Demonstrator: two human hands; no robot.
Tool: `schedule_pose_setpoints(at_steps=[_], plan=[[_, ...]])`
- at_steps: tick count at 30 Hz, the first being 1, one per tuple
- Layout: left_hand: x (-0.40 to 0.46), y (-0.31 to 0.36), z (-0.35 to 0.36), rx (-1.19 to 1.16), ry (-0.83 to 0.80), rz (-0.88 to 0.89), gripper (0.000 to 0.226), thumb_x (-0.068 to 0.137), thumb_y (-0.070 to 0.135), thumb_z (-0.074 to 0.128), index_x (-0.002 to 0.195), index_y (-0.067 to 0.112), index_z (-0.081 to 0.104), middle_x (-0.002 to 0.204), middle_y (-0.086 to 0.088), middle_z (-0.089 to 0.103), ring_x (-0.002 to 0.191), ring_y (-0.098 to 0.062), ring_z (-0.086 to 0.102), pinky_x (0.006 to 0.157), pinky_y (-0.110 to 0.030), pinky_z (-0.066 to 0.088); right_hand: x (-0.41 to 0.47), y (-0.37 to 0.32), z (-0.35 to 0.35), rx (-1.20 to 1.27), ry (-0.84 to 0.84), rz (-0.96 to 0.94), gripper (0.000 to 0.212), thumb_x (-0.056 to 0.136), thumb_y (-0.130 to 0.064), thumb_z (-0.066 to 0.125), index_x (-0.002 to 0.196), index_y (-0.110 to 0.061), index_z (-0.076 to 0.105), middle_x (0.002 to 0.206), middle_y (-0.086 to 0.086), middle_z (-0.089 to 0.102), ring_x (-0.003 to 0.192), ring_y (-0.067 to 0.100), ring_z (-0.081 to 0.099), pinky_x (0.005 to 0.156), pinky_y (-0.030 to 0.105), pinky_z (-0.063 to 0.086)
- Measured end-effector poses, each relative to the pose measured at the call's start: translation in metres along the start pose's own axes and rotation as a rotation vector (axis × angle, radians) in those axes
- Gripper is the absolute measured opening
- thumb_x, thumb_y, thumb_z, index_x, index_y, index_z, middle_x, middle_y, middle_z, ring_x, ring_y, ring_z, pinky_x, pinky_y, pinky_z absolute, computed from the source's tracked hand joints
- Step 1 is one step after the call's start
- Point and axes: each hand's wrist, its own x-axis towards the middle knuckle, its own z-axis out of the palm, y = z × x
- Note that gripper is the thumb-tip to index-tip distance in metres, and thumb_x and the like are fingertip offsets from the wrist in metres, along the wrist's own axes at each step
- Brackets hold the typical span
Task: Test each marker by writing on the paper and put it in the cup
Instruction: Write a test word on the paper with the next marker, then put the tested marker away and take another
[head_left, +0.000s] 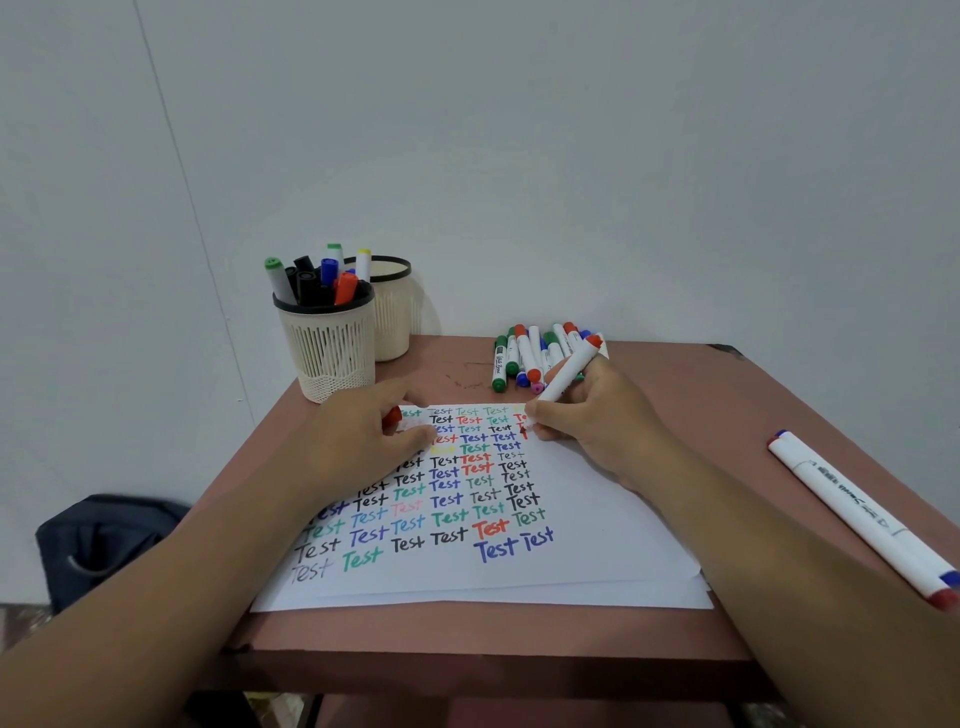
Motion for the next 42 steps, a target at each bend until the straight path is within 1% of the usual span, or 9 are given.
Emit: schedule_pose_setpoints(at_steps=[6,13,18,21,24,34,38,40,42], plan=[[0.0003,-0.0012,0.0004,-0.046,0.005,-0.022,0.033,0.091,0.053,0.065,0.122,0.041,0.06,0.083,0.01,0.062,0.075,-0.005,0.058,0.057,-0.019,0.035,-0.0018,-0.0016,-0.001,-0.048,0.028,-0.008,0.031,0.086,-0.005,0.081,0.104,-0.016,0.058,0.1,0.015,0.072,0.092,0.032,0.075,0.065,0.026,0.061],[-0.0005,-0.0001,-0.0018,-0.028,-0.003,-0.037,0.032,0.091,0.055,0.064,0.121,0.044,0.059,0.089,0.012,0.063,0.079,-0.003,0.059,0.058,-0.018,0.037,-0.0034,-0.0035,-0.0023,0.04,0.065,0.01,0.034,0.085,-0.001,0.08,0.105,-0.015,0.056,0.106,0.019,0.069,0.096,0.034,0.073,0.062,0.026,0.06],[-0.0006,0.0003,-0.0018,-0.024,0.001,-0.033,0.03,0.091,0.054,0.064,0.118,0.043,0.059,0.088,0.01,0.063,0.078,-0.003,0.058,0.057,-0.016,0.034,-0.0047,-0.0025,-0.0024,0.046,0.036,0.001,0.033,0.085,0.002,0.079,0.103,-0.013,0.056,0.099,0.016,0.068,0.08,0.025,0.068,0.059,0.024,0.059],[-0.001,-0.0002,-0.0021,-0.021,0.006,-0.027,0.03,0.091,0.054,0.064,0.119,0.043,0.06,0.088,0.011,0.063,0.078,-0.003,0.058,0.057,-0.017,0.034,-0.005,-0.0019,-0.0026,-0.004,0.019,-0.011,0.031,0.085,0.002,0.078,0.103,-0.011,0.056,0.092,0.011,0.07,0.074,0.021,0.066,0.061,0.026,0.061],[-0.0007,0.0,-0.002,-0.027,-0.001,-0.029,0.029,0.092,0.054,0.064,0.119,0.043,0.059,0.089,0.012,0.064,0.079,-0.003,0.059,0.057,-0.017,0.035,-0.0033,-0.0008,-0.003,-0.054,0.034,-0.015,0.031,0.085,-0.001,0.079,0.101,-0.015,0.056,0.094,0.016,0.07,0.075,0.022,0.067,0.064,0.029,0.063],[-0.0001,-0.0012,-0.0015,-0.042,-0.005,-0.035,0.03,0.091,0.054,0.064,0.119,0.043,0.059,0.088,0.011,0.064,0.078,-0.004,0.06,0.058,-0.02,0.037,-0.0028,-0.0007,-0.0026,-0.024,0.016,-0.005,0.032,0.085,0.0,0.08,0.101,-0.015,0.056,0.098,0.019,0.069,0.08,0.023,0.068,0.061,0.024,0.058],[0.0004,-0.001,-0.0013,-0.047,-0.004,-0.04,0.031,0.091,0.054,0.064,0.119,0.041,0.06,0.087,0.012,0.063,0.076,-0.004,0.06,0.058,-0.02,0.037,-0.0002,0.0016,-0.0031,-0.006,0.029,-0.007,0.034,0.084,0.001,0.079,0.101,-0.018,0.056,0.093,0.011,0.064,0.085,0.024,0.065,0.068,0.032,0.062],[0.0,-0.0004,-0.0015,-0.043,0.0,-0.039,0.031,0.091,0.053,0.064,0.119,0.041,0.06,0.087,0.013,0.063,0.077,-0.003,0.059,0.058,-0.02,0.036,0.0008,0.0025,-0.0035,0.014,0.048,-0.012,0.034,0.084,0.001,0.078,0.103,-0.018,0.056,0.094,0.011,0.064,0.086,0.024,0.065,0.074,0.039,0.065],[-0.0003,0.0002,-0.0018,-0.045,0.005,-0.038,0.03,0.092,0.053,0.064,0.119,0.042,0.06,0.087,0.012,0.063,0.076,-0.003,0.058,0.058,-0.019,0.035,0.001,0.0025,-0.0037,-0.001,0.064,-0.018,0.035,0.085,-0.001,0.079,0.104,-0.019,0.056,0.097,0.011,0.065,0.088,0.024,0.066,0.076,0.041,0.065]])
